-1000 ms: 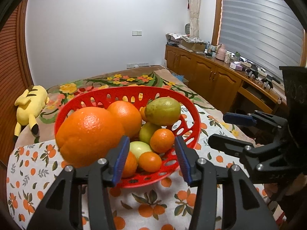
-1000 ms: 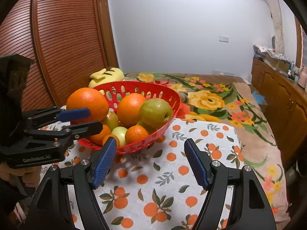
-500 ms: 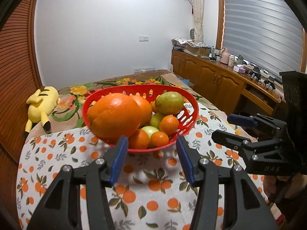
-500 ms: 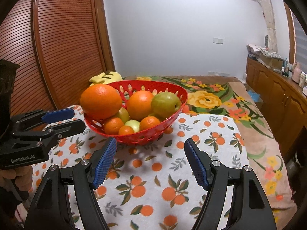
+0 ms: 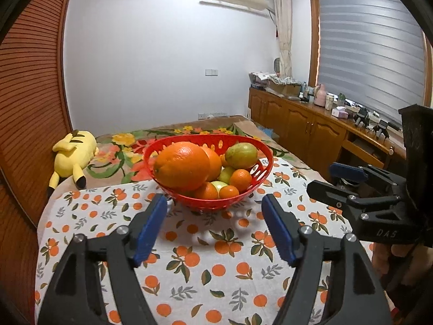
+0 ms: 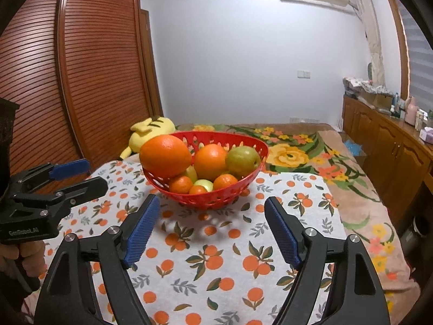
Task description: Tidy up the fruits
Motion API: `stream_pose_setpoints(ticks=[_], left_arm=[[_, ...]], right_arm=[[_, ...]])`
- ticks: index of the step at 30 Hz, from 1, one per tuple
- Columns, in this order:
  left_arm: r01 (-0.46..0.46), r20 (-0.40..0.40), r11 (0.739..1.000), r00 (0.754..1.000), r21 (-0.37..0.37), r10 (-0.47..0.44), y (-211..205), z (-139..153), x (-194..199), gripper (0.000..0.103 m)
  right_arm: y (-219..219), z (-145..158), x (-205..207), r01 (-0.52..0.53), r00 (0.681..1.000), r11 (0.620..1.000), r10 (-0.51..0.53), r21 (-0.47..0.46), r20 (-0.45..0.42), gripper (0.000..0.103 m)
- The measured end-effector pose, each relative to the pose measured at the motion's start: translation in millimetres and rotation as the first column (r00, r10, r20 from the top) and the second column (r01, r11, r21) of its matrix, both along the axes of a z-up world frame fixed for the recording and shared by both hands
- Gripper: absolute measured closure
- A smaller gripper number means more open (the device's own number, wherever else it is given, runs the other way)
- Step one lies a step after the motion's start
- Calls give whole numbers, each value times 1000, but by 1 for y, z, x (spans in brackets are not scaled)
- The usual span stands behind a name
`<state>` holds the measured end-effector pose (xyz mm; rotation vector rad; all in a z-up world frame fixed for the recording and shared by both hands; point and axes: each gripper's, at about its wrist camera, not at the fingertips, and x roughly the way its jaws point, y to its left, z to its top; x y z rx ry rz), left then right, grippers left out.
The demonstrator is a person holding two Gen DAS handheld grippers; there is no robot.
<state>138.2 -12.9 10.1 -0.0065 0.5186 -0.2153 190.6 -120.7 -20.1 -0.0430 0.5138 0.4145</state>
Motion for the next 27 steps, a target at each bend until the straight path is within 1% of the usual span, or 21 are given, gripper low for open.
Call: stream_pose_setpoints(ticks=[3, 5, 9, 19, 27], left_arm=[[-17, 15, 1000, 1000, -1, 17, 6, 2, -7, 26], [-31, 27, 1000, 999, -1, 31, 9, 2, -9, 22], [-47, 41, 998, 998, -30, 49, 18, 1, -14, 15], [-123, 47, 992, 991, -25, 124, 32, 1, -22, 15], [-150, 49, 989, 987, -12, 150, 40, -3, -32, 15]], right_arm=[[1, 4, -5, 11, 1000, 1000, -11, 2, 24, 16], [1, 6, -8, 19, 999, 1000, -19, 3, 40, 14], [1, 9, -15, 27, 997, 1000, -27, 0, 68, 11], [4, 10, -27, 53, 994, 999, -52, -3, 94, 8], [5, 8, -32, 69, 993, 998, -68, -6, 97, 8]])
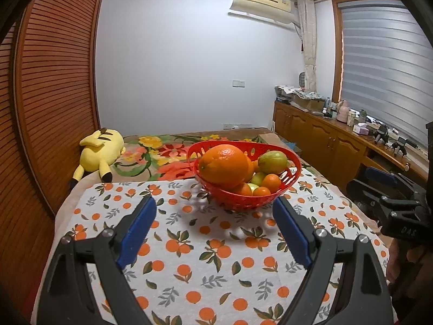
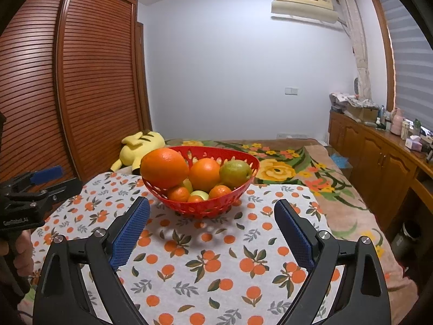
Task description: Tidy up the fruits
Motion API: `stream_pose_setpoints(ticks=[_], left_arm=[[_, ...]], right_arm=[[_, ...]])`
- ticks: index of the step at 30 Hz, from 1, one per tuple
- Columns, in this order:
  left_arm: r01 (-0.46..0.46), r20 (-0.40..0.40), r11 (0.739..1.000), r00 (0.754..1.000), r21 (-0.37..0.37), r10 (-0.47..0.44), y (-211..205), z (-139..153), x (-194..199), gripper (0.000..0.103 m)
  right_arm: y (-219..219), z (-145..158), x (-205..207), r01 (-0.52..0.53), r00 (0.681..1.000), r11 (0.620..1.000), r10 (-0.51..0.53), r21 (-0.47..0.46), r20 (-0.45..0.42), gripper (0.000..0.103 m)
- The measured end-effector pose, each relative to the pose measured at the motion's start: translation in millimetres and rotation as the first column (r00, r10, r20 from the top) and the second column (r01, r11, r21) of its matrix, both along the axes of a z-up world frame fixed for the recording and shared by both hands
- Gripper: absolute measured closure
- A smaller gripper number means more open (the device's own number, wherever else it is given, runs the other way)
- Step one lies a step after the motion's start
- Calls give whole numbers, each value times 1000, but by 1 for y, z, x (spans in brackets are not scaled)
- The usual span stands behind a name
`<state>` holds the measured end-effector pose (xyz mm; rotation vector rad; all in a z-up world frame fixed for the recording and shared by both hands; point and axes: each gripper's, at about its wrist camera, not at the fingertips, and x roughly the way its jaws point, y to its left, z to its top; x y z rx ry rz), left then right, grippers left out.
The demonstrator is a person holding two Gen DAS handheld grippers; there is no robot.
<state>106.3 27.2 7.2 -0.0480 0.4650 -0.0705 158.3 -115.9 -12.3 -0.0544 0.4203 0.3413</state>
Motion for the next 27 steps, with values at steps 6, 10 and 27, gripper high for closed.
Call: stream_pose_setpoints(ticks=[6, 10, 27], left_arm=[[-4, -6, 1000, 1000, 11, 4, 1, -1, -3, 15], [-5, -6, 1000, 1000, 11, 5, 1, -2, -3, 15], [-7, 3, 1000, 1000, 26, 7, 3, -3, -6, 15]], right_arm=[[0, -2, 0, 7, 1000, 1000, -7, 2, -5, 8], [0, -3, 0, 10, 1000, 1000, -10, 1, -4, 8], [-1, -4, -1, 10, 1000, 1000, -10, 2, -4, 8]])
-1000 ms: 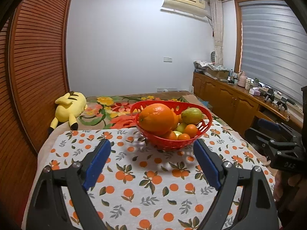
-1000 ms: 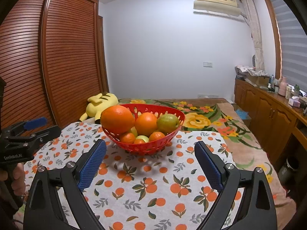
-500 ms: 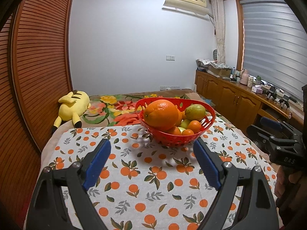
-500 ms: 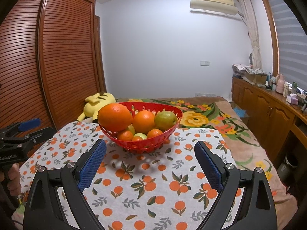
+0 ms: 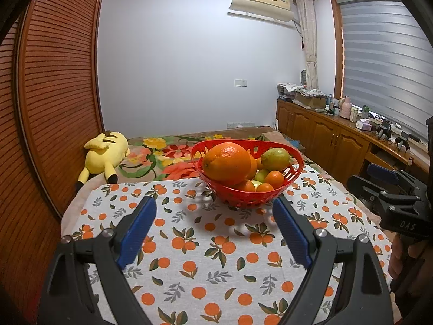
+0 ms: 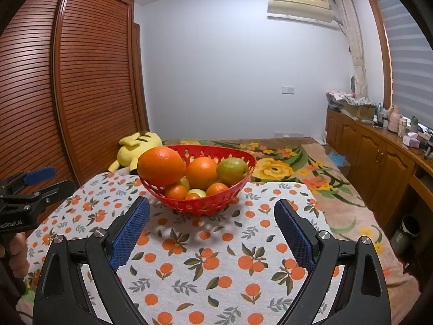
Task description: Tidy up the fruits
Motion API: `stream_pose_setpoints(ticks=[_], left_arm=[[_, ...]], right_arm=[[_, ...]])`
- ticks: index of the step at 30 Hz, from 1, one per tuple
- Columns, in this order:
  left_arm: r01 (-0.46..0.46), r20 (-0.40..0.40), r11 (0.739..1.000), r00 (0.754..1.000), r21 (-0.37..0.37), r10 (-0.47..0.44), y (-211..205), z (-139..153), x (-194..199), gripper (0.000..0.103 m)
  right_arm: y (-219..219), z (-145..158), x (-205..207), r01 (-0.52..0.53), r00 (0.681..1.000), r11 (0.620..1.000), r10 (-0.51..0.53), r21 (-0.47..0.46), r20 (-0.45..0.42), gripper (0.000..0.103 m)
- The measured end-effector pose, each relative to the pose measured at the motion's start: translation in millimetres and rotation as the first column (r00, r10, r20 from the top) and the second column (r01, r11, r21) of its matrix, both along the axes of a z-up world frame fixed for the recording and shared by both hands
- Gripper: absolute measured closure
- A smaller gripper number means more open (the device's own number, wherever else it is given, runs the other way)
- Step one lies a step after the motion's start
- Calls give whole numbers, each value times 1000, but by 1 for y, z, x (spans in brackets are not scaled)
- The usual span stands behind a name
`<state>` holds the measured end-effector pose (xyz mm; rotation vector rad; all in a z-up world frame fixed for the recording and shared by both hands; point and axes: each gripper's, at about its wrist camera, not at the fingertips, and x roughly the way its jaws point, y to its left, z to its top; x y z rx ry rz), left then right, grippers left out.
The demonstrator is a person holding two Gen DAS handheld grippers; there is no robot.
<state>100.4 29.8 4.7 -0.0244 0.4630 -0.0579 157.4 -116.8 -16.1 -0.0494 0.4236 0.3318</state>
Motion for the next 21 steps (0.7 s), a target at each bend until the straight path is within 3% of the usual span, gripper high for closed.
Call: stream_pose_setpoints(ticks=[21], left_arm=[[4, 4, 1000, 1000, 0, -4, 1, 3, -3, 14]], right_arm=[[-5, 4, -2, 8, 1000, 1000, -8, 3, 10, 8]])
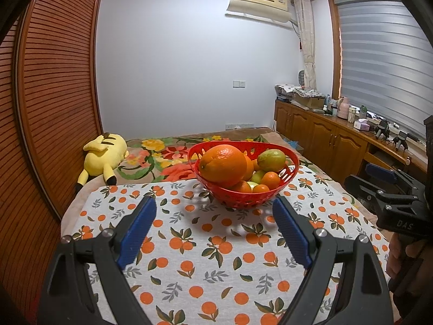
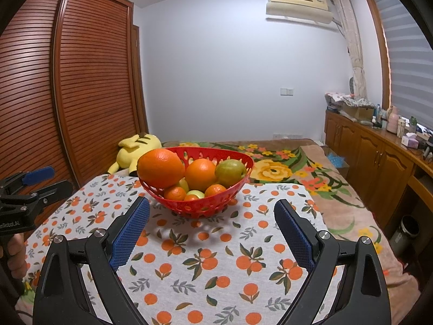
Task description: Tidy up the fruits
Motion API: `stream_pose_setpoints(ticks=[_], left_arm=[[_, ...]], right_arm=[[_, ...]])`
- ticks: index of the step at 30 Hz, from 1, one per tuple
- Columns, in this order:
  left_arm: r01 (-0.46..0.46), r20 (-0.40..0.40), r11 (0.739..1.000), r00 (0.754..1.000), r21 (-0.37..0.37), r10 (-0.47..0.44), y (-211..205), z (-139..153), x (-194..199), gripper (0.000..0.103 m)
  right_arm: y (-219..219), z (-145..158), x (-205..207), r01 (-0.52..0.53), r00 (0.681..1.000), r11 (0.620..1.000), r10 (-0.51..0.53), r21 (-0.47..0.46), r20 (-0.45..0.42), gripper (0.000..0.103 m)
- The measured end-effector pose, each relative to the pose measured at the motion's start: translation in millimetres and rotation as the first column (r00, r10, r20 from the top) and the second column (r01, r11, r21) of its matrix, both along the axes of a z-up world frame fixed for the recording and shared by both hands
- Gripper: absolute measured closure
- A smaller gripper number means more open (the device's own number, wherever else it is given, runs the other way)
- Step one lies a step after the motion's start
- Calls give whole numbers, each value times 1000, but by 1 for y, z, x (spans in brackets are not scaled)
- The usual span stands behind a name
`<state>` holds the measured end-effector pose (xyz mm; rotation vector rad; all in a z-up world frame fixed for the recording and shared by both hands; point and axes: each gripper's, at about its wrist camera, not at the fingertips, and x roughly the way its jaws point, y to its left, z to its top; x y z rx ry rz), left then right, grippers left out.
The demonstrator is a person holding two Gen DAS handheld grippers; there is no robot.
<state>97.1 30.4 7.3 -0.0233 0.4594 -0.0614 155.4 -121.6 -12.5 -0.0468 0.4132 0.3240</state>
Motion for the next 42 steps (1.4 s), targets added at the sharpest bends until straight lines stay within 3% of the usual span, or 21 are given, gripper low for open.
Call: stream_pose_setpoints(ticks=[42], left_arm=[[1, 2, 1000, 1000, 0, -1, -3, 2, -3, 14]], right_arm=[[0, 0, -1, 0, 1000, 1000, 0, 1, 1, 8]])
